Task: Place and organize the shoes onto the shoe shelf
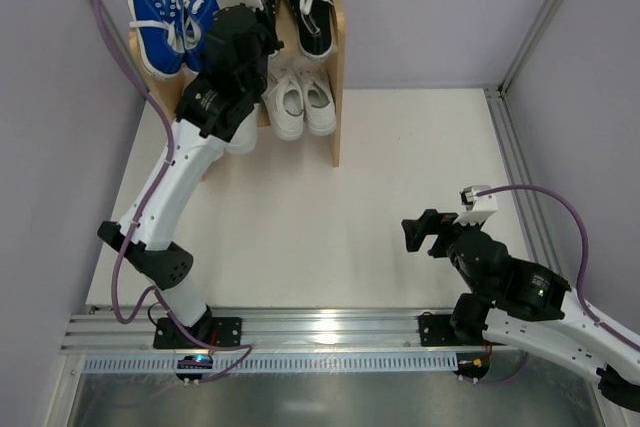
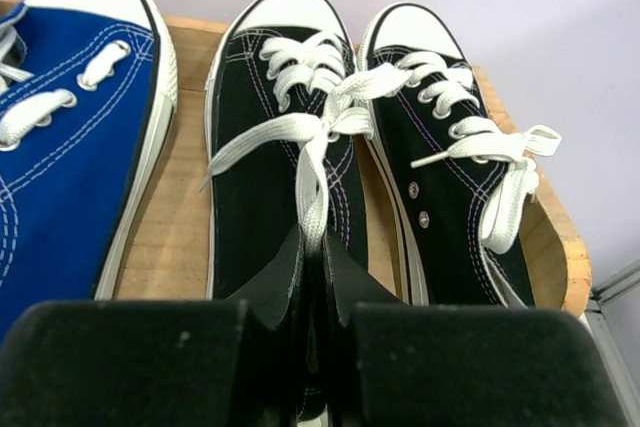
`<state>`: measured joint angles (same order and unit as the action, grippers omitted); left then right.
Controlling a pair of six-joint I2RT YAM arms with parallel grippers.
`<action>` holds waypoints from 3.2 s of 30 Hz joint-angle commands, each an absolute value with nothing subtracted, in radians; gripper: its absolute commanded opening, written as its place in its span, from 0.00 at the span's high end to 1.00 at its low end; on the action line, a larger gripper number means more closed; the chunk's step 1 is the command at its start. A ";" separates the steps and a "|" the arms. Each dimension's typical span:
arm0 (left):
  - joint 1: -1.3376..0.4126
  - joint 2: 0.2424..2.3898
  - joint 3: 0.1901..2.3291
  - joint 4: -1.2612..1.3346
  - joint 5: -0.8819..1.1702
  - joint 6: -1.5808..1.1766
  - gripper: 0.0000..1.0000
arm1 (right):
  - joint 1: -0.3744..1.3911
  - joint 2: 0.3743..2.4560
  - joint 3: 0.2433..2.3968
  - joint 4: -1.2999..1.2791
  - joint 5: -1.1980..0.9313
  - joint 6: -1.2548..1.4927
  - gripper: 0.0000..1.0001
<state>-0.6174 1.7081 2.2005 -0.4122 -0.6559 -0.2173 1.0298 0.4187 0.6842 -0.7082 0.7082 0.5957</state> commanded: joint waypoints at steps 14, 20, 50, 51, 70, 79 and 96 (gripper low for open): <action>-0.620 1.675 2.163 -0.348 -0.646 -0.270 0.46 | 1.028 0.385 0.670 -0.712 0.732 0.591 0.00; -0.620 1.618 2.209 -0.315 -0.748 -0.084 0.14 | 1.028 0.402 0.667 -0.699 0.726 0.589 0.00; -0.482 1.562 2.279 -0.854 -0.795 -0.024 0.13 | 1.028 0.420 0.661 -0.657 0.650 0.584 0.00; -0.473 1.568 2.283 -0.867 -0.782 -0.044 0.13 | 1.028 0.420 0.664 -0.658 0.649 0.584 0.00; -0.419 1.557 2.287 -0.831 -0.489 -0.133 0.38 | 1.028 0.440 0.672 -0.655 0.643 0.566 0.00; -0.417 1.565 2.312 -0.818 -0.468 -0.141 0.37 | 1.028 0.453 0.666 -0.640 0.635 0.561 0.00; -0.417 1.637 2.336 -0.877 -0.538 -0.167 0.42 | 1.028 0.439 0.658 -0.653 0.640 0.561 0.00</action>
<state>-0.4175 1.6287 2.3222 -0.8425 -0.5121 -0.1402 1.0298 0.4450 0.6552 -0.6731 0.6353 0.5774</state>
